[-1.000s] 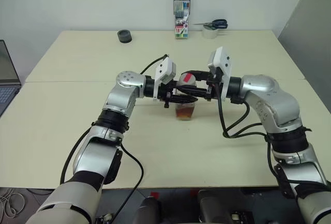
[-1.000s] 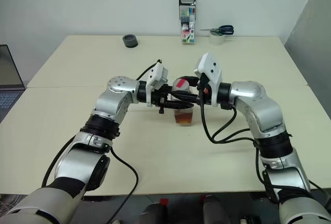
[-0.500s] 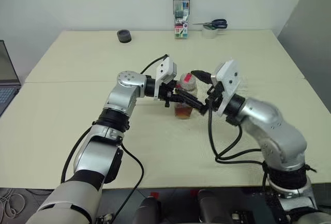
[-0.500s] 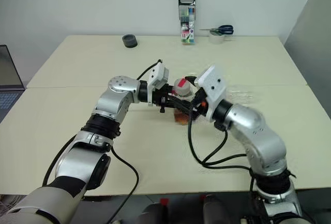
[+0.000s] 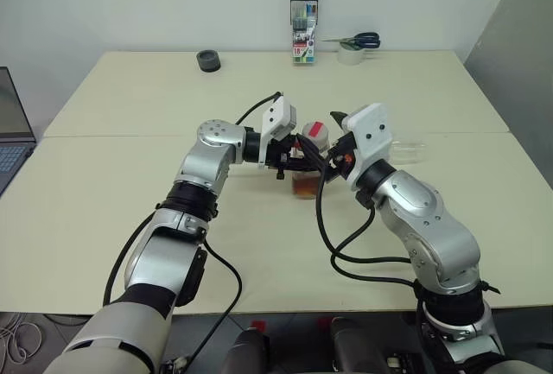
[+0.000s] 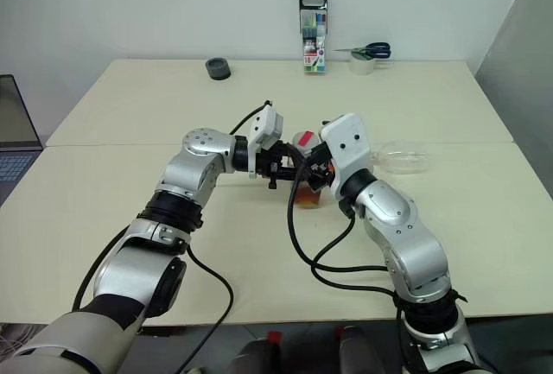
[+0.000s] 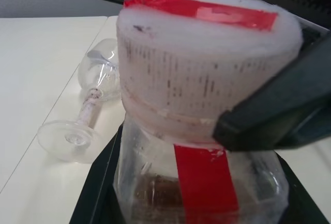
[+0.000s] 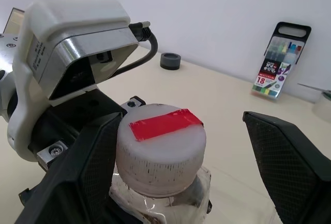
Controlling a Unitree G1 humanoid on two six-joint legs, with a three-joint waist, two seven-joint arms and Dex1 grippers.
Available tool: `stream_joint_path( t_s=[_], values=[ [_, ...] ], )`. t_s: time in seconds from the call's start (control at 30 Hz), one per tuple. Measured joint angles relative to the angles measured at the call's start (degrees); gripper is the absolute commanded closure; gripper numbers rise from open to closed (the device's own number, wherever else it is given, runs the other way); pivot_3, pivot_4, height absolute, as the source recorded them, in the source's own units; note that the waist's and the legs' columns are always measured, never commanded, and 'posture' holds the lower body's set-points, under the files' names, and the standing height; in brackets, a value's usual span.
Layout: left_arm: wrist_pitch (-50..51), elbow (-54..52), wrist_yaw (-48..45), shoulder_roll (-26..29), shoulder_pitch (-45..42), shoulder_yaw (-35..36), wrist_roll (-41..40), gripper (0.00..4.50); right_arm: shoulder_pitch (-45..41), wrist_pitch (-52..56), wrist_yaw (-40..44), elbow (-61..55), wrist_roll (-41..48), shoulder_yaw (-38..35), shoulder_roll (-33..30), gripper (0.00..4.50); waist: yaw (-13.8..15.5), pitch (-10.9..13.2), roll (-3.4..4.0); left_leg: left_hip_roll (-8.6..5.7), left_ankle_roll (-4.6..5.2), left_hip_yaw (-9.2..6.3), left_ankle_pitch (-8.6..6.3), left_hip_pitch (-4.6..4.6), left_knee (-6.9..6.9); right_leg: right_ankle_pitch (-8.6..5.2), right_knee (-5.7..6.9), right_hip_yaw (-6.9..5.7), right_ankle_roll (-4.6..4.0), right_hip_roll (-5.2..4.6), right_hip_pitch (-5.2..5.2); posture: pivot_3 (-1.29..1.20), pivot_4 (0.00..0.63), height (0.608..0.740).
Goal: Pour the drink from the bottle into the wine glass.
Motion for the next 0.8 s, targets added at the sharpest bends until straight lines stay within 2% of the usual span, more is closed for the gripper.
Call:
stream_joint_path(
  t_s=[0.1, 0.53, 0.8],
  values=[
    [-0.1, 0.5, 0.0, -0.1, 0.0, 0.0, 0.3, 2.74, 0.2, 0.0, 0.0, 0.4, 0.3, -0.2, 0.3, 0.87, 0.0, 0.0, 0.0, 0.0, 0.0, 0.01, 0.0, 0.0, 0.0, 0.0, 0.0, 0.0, 0.0, 0.0, 0.0, 0.0, 0.15, 0.74],
    [-0.2, 0.7, -0.1, -0.1, -0.1, 0.0, 0.6, 2.74, 1.1, -0.7, 1.2, 1.2, 0.7, -0.3, 0.2, 0.87, 0.0, 0.0, 0.0, 0.0, 0.0, 0.01, 0.0, 0.0, 0.0, 0.0, 0.0, 0.0, 0.0, 0.0, 0.0, 0.0, 0.15, 0.74],
    [-0.1, 0.7, 0.1, -0.1, -0.1, 0.1, 0.6, 2.74, 1.1, -0.7, -1.3, 1.9, 1.5, -1.9, 4.3, 0.87, 0.0, 0.0, 0.0, 0.0, 0.0, -0.01, 0.0, 0.0, 0.0, 0.0, 0.01, 0.0, 0.0, 0.0, 0.0, 0.0, 0.15, 0.74]
  ],
)
